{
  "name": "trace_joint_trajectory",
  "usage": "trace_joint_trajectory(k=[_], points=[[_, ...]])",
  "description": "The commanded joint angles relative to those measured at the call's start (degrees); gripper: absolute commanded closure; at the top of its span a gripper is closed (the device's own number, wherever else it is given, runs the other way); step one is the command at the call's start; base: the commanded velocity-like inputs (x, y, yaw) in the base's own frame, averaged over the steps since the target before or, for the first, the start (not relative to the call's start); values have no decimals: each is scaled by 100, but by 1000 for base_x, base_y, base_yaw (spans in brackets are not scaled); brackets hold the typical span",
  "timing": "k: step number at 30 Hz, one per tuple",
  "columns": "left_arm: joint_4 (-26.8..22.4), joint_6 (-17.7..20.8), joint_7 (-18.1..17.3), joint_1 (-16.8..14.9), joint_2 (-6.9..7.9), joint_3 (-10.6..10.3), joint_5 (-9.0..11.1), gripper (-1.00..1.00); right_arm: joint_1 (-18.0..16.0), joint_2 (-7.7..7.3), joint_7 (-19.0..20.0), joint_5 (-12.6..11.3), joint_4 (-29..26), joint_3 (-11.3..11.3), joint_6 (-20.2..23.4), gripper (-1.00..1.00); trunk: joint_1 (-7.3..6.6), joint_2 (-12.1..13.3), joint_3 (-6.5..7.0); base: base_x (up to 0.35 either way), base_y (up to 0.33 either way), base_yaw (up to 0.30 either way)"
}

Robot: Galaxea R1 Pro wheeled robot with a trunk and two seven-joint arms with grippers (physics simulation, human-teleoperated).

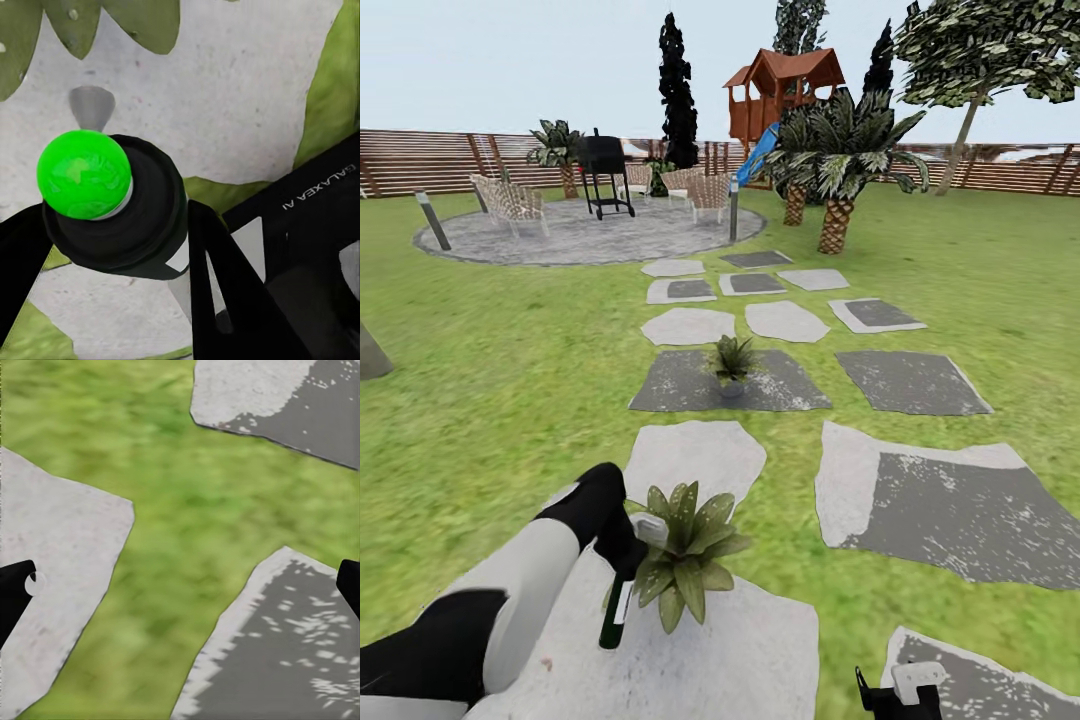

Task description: Pick up the pesticide atomizer in the garden and spray insectifuge to fully cover both potted plants in the garden.

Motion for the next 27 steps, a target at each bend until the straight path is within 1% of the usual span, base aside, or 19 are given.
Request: trace_joint_trajectory(k=[1,3,6,11,16,21,24,25,26,27], points=[[124,38,-53,-132,-19,30,-66,100,-2,0,-7,-58,2,53,-15,-100,-1,-2,-5,0,0,0],[325,36,-53,-295,-65,33,-66,100,-2,1,-7,-58,2,53,-15,-100,-1,-2,-5,0,0,0],[376,34,-53,-345,-87,12,-66,100,-2,1,-7,-58,-1,53,-16,-100,-1,-2,-5,2,0,0],[383,33,-53,-373,-93,-58,-66,100,-1,-2,-7,-58,1,53,-15,-100,-1,-2,-5,230,0,0],[407,33,-53,-372,-102,-52,-75,100,14,-3,-7,-58,-6,53,-16,-100,-1,-2,-5,306,0,0],[410,33,-79,-339,-100,-188,-83,100,15,0,-7,-58,-7,53,-16,-100,-1,-2,-5,47,0,0],[407,23,-440,-346,-102,-347,-94,100,15,0,-7,-58,-7,53,-16,-100,-1,-2,-5,-12,-57,0],[404,25,-562,-351,-102,-475,-97,100,15,-2,-7,-58,-7,53,-16,-100,-1,-2,-5,-66,-184,0],[402,30,-665,-353,-102,-674,-95,100,15,-3,-7,-58,-7,53,-16,-100,-1,-2,-5,-86,-225,0],[402,32,-719,-350,-99,-806,-93,100,15,-2,-7,-58,-7,53,-16,-100,-1,-2,-5,-95,-242,0]])
